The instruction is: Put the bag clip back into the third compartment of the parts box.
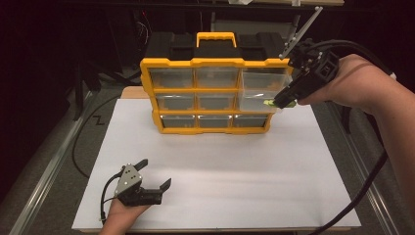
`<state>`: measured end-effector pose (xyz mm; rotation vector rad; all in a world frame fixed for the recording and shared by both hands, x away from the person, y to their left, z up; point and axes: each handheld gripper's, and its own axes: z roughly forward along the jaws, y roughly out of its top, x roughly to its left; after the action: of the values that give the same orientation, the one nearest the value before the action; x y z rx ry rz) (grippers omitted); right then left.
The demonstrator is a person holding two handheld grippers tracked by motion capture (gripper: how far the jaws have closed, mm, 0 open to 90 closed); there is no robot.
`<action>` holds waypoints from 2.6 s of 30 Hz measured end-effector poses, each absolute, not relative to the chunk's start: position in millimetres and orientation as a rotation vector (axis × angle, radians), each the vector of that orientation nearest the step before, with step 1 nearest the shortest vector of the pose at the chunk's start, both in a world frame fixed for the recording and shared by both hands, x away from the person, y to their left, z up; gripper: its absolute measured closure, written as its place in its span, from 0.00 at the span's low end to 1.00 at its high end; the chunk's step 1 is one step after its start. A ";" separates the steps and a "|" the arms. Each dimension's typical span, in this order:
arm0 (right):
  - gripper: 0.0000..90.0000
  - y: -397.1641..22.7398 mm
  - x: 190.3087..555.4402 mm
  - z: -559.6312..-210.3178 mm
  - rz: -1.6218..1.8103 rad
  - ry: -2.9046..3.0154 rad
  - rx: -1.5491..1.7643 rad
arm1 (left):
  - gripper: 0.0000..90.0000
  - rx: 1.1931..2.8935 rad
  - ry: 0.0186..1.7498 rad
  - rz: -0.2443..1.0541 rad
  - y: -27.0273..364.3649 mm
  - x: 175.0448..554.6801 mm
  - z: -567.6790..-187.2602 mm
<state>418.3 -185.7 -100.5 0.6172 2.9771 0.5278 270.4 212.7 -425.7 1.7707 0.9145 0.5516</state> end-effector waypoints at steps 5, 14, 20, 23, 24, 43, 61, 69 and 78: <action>0.87 -180.8 420.8 -95.9 0.518 2.966 0.602 | 0.00 1.775 0.909 0.547 210.9 270.8 -426.4; 0.87 -174.0 426.5 -84.6 0.529 2.944 0.598 | 0.00 1.770 0.916 0.543 211.6 269.7 -426.0; 0.87 -171.1 436.6 -81.5 0.527 2.941 0.605 | 0.00 1.769 0.903 0.548 212.8 268.4 -424.6; 0.87 -171.3 448.1 -83.9 0.507 2.931 0.648 | 0.00 1.768 0.902 0.550 212.5 269.1 -425.3; 0.87 -171.3 448.1 -83.9 0.507 2.931 0.648 | 0.00 1.768 0.902 0.550 212.5 269.1 -425.3; 0.87 -160.6 475.4 -84.6 0.474 2.880 0.686 | 0.00 1.770 0.894 0.534 212.4 269.3 -425.3; 0.87 -158.3 491.4 -113.1 0.423 2.909 0.710 | 0.00 1.776 0.880 0.527 209.8 269.2 -425.5; 0.85 -158.0 494.6 -124.8 0.435 2.921 0.719 | 0.00 1.764 0.874 0.519 212.4 269.5 -424.3; 0.51 -165.0 486.5 -103.5 0.487 2.860 0.746 | 0.00 1.785 0.882 0.513 210.5 272.6 -427.1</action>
<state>486.5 -165.0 -103.5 0.7464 2.8597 0.4874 272.6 210.5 -427.1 1.7849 0.8824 0.5129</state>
